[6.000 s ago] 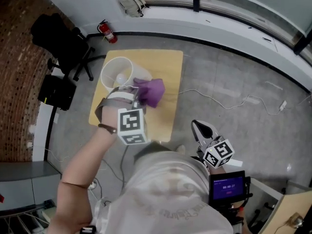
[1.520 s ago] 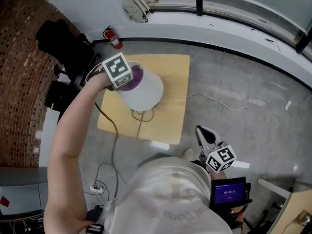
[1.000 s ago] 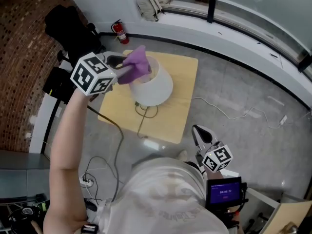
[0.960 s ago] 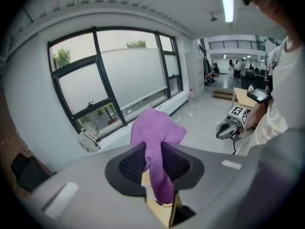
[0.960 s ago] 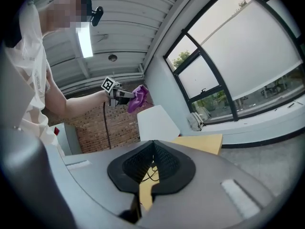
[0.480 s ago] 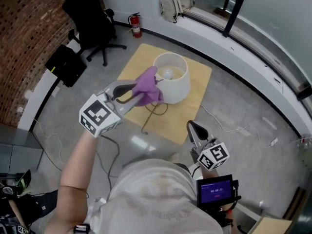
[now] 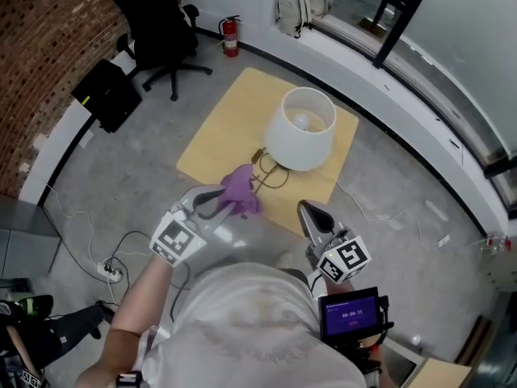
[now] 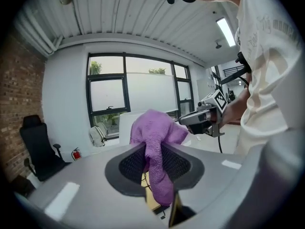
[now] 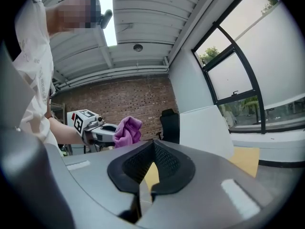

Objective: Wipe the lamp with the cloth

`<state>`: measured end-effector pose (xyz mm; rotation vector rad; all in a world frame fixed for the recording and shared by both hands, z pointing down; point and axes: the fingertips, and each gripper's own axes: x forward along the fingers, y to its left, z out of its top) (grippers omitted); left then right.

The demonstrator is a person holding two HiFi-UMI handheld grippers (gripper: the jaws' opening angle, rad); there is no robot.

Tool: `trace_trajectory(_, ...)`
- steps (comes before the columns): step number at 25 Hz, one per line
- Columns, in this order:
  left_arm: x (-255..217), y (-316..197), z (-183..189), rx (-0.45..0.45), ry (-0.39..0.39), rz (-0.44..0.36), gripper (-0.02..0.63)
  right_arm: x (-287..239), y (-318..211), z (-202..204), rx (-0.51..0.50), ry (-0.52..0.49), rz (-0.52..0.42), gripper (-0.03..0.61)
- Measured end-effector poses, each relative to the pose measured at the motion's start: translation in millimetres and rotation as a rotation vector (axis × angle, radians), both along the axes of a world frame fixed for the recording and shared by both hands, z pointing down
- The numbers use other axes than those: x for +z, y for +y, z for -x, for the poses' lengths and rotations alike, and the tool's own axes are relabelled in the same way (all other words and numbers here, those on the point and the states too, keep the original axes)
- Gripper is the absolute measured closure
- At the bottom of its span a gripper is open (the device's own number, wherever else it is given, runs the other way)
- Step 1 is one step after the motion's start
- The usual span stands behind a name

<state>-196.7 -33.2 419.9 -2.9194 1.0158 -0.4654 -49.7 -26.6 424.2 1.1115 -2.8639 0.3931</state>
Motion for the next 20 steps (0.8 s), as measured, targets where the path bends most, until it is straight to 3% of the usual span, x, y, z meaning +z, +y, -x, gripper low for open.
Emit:
trace_trajectory(7,22.4,-0.9,37.6,-0.126,0.123,0.033,0.525,-0.7,1.7,26.0,0.008,0.023,-0.003,0.565)
trace_trajectory(20,32.3,-9.0,44.6,-0.114,0.161,0.038,0.525,6.2,6.9,33.0,0.052,0.027,0.001,0.565)
